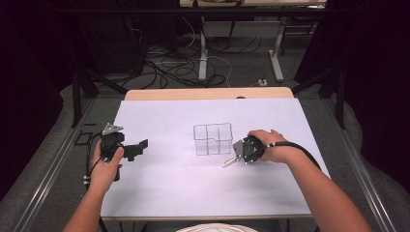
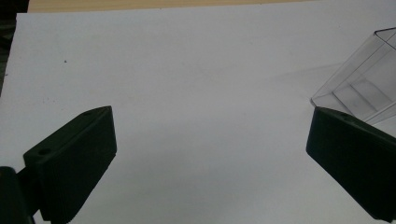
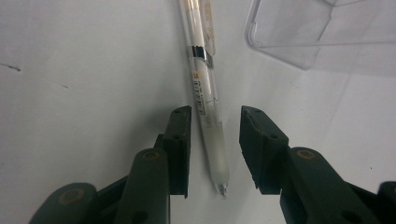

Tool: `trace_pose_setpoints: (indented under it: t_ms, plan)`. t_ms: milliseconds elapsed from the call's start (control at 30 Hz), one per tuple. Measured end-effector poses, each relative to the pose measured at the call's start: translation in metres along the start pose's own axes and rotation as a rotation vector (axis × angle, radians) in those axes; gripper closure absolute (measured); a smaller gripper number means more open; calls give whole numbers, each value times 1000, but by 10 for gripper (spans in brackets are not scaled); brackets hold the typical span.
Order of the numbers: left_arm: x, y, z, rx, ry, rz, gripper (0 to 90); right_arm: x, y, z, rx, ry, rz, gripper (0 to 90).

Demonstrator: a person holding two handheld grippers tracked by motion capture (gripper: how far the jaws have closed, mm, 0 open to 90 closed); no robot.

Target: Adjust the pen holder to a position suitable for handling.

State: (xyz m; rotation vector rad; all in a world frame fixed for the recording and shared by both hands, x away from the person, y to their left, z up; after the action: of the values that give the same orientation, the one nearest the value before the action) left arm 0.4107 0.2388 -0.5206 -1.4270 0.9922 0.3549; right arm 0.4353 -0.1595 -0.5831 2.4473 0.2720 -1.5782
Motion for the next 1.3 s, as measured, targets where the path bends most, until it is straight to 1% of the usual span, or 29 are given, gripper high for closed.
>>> trace_pose_setpoints:
  t_ms: [33,67,100,133,167,200,233,300,333,467,533,567,667,733,800,900,933,967,1000,1033,1067,1100,1133,1167,1200,1267,1300]
  plan:
    - [0,0,0,1,0,1,15,2,-1,0,-1,16,-18,648]
    - [0,0,0,2,0,1,15,0,1,1,-22,-27,25,652]
    - [0,0,0,2,0,3,15,-2,2,2,-30,-64,62,657]
    - [0,0,0,3,0,6,15,-1,2,3,-21,-71,66,664]
    - [1,0,0,3,0,7,15,1,1,2,-31,-53,49,671]
    - [1,0,0,4,0,6,15,2,0,3,-24,-46,44,682]
    - [1,0,0,2,0,4,15,3,0,4,-22,-53,47,696]
    - [1,0,0,2,0,4,16,2,0,3,-38,-58,57,713]
    - [1,0,0,2,0,5,16,2,0,4,-33,-61,57,725]
    - [1,0,0,2,1,4,16,3,-1,3,-47,-55,54,764]
    - [1,1,-1,6,3,6,16,3,-1,4,-56,-42,57,789]
    - [2,0,-1,4,1,1,16,4,-1,4,-63,-37,56,791]
    - [2,0,-1,6,-1,1,16,3,-1,4,-67,-43,62,795]
    - [2,1,-1,6,0,1,16,3,-2,5,-59,-37,58,795]
    - [2,1,-1,4,0,2,16,3,-2,5,-67,-32,57,796]
    - [1,1,-1,7,3,8,16,1,-3,6,-59,-34,46,796]
    - [1,1,-1,6,3,8,16,1,-4,6,-71,-37,42,797]
    - [1,1,-1,6,3,7,16,0,-4,6,-63,-32,43,797]
    - [1,1,-1,6,3,7,16,-1,-4,5,-69,-26,38,797]
    - [2,0,-1,4,1,0,16,-2,-4,5,-57,-22,36,797]
    - [2,0,-1,4,1,0,16,-3,-4,5,-57,-20,34,797]
    - [2,0,-1,5,1,0,16,-2,-5,4,-41,28,-7,797]
    - [1,0,-1,4,2,-1,16,-5,-5,3,-51,19,-1,797]
    - [1,0,-1,4,1,-1,16,-8,-4,4,-57,-5,22,797]
    - [1,0,-1,3,-1,0,16,-9,-4,4,-51,14,8,797]
    - [0,0,-1,5,2,6,16,-15,-3,6,-57,4,22,797]
    - [1,0,-1,3,-1,0,16,-17,-3,7,-55,11,22,797]
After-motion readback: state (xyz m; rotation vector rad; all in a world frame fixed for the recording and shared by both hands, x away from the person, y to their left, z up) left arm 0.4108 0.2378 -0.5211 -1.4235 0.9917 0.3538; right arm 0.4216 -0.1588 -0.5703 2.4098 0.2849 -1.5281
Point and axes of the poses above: each handheld gripper's, and its own axes: x roughly forward along the jaws, y roughly out of its underside, z roughly to its left, the point moved 6 cm from there along x, roughly forward along the jaws, and after that the axes turned 11 degrees about z, right-handed, at the moved point
